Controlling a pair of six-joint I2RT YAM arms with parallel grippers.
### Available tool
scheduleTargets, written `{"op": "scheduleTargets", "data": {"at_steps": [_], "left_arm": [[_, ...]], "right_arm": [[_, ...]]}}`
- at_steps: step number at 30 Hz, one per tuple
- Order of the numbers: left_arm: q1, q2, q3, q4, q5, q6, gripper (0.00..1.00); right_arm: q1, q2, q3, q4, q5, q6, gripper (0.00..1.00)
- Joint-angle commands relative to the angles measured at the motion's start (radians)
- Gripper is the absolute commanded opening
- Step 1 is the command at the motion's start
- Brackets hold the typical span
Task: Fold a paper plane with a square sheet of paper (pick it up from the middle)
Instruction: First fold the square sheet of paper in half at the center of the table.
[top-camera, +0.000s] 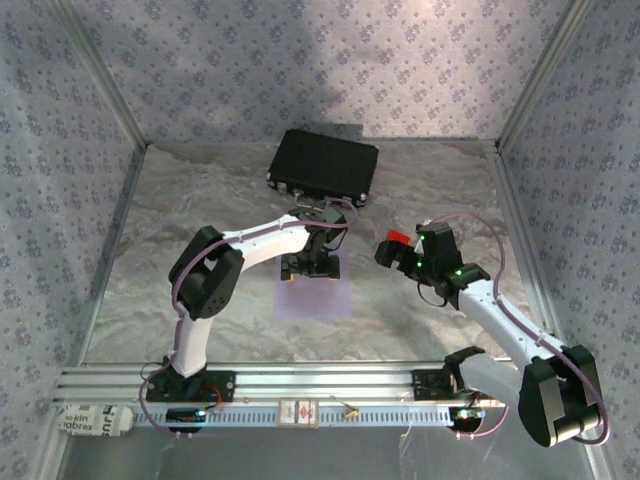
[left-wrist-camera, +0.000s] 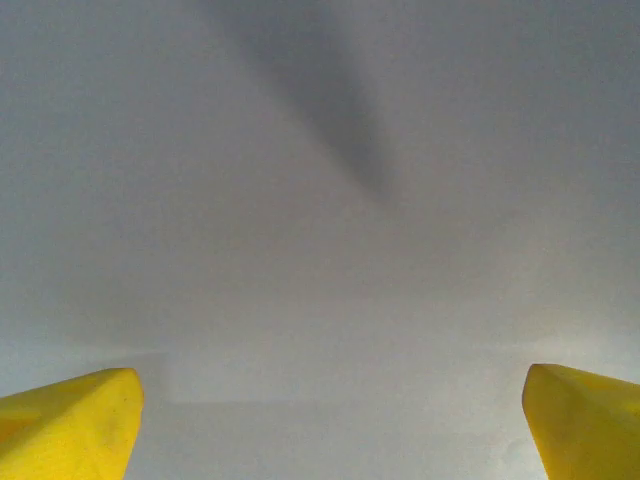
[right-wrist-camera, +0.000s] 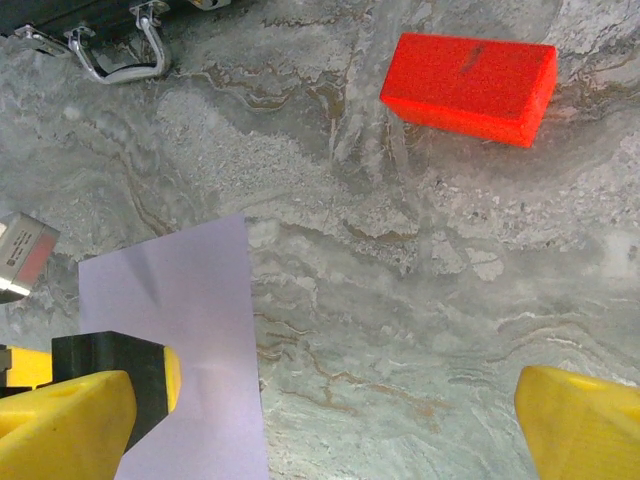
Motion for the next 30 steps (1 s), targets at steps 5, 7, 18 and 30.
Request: {"op": "scheduleTargets", "data": {"at_steps": [5,7,18,30], "left_arm": [[-0.008,0.048,0.026,-0.017,-0.005,-0.005,0.97],[-0.007,0.054,0.025,-0.017,-0.002,-0.006,0.97],[-0.007,0.066,-0.014,0.013,0.018,-0.013,0.97],[-0.012,0.003,0.036,-0.028,-0.029,-0.025,0.98]], "right_arm": [[-0.001,0.004,0.02,-0.025,0.016,0.01,0.99],[-0.001,0.003,0.021,-0.028,0.018,0.01,0.99],[-0.006,0.004,0.011,-0.032,0.029,0.017,0.99],[-0.008,0.0,0.016,-0.034,0.028,0.021,0.99]]}}
